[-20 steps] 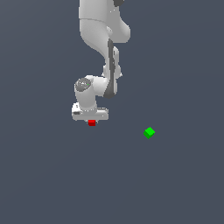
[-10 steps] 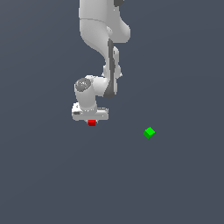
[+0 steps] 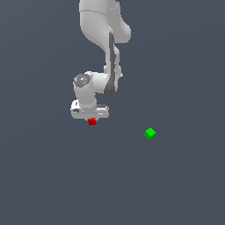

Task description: Stack the red cube on top of the green cube.

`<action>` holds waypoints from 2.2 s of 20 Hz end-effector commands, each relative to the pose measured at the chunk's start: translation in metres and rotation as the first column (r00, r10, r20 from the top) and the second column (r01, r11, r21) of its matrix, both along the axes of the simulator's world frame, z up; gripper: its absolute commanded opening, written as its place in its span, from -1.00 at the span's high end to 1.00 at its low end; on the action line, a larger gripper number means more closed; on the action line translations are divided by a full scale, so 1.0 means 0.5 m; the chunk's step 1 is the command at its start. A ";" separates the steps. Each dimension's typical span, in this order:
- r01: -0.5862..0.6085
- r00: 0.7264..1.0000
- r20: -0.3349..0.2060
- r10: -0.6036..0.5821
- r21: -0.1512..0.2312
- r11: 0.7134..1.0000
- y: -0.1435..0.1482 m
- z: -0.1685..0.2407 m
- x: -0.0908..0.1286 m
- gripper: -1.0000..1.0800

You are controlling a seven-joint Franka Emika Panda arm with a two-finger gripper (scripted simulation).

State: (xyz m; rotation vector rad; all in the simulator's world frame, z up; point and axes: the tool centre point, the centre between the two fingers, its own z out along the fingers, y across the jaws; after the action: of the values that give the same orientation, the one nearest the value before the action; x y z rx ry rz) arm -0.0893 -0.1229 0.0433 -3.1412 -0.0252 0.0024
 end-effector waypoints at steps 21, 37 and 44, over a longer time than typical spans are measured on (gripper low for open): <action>0.000 1.000 0.001 0.000 0.000 1.000 -0.001 0.153 0.003 1.00; 0.000 1.000 0.002 0.000 0.000 1.000 0.150 0.127 0.032 1.00; 0.000 1.000 0.002 0.000 0.001 1.000 0.315 0.098 0.066 1.00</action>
State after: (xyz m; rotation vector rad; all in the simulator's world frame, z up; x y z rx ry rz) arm -0.0599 0.0152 0.0954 -3.1405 -0.0256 0.0009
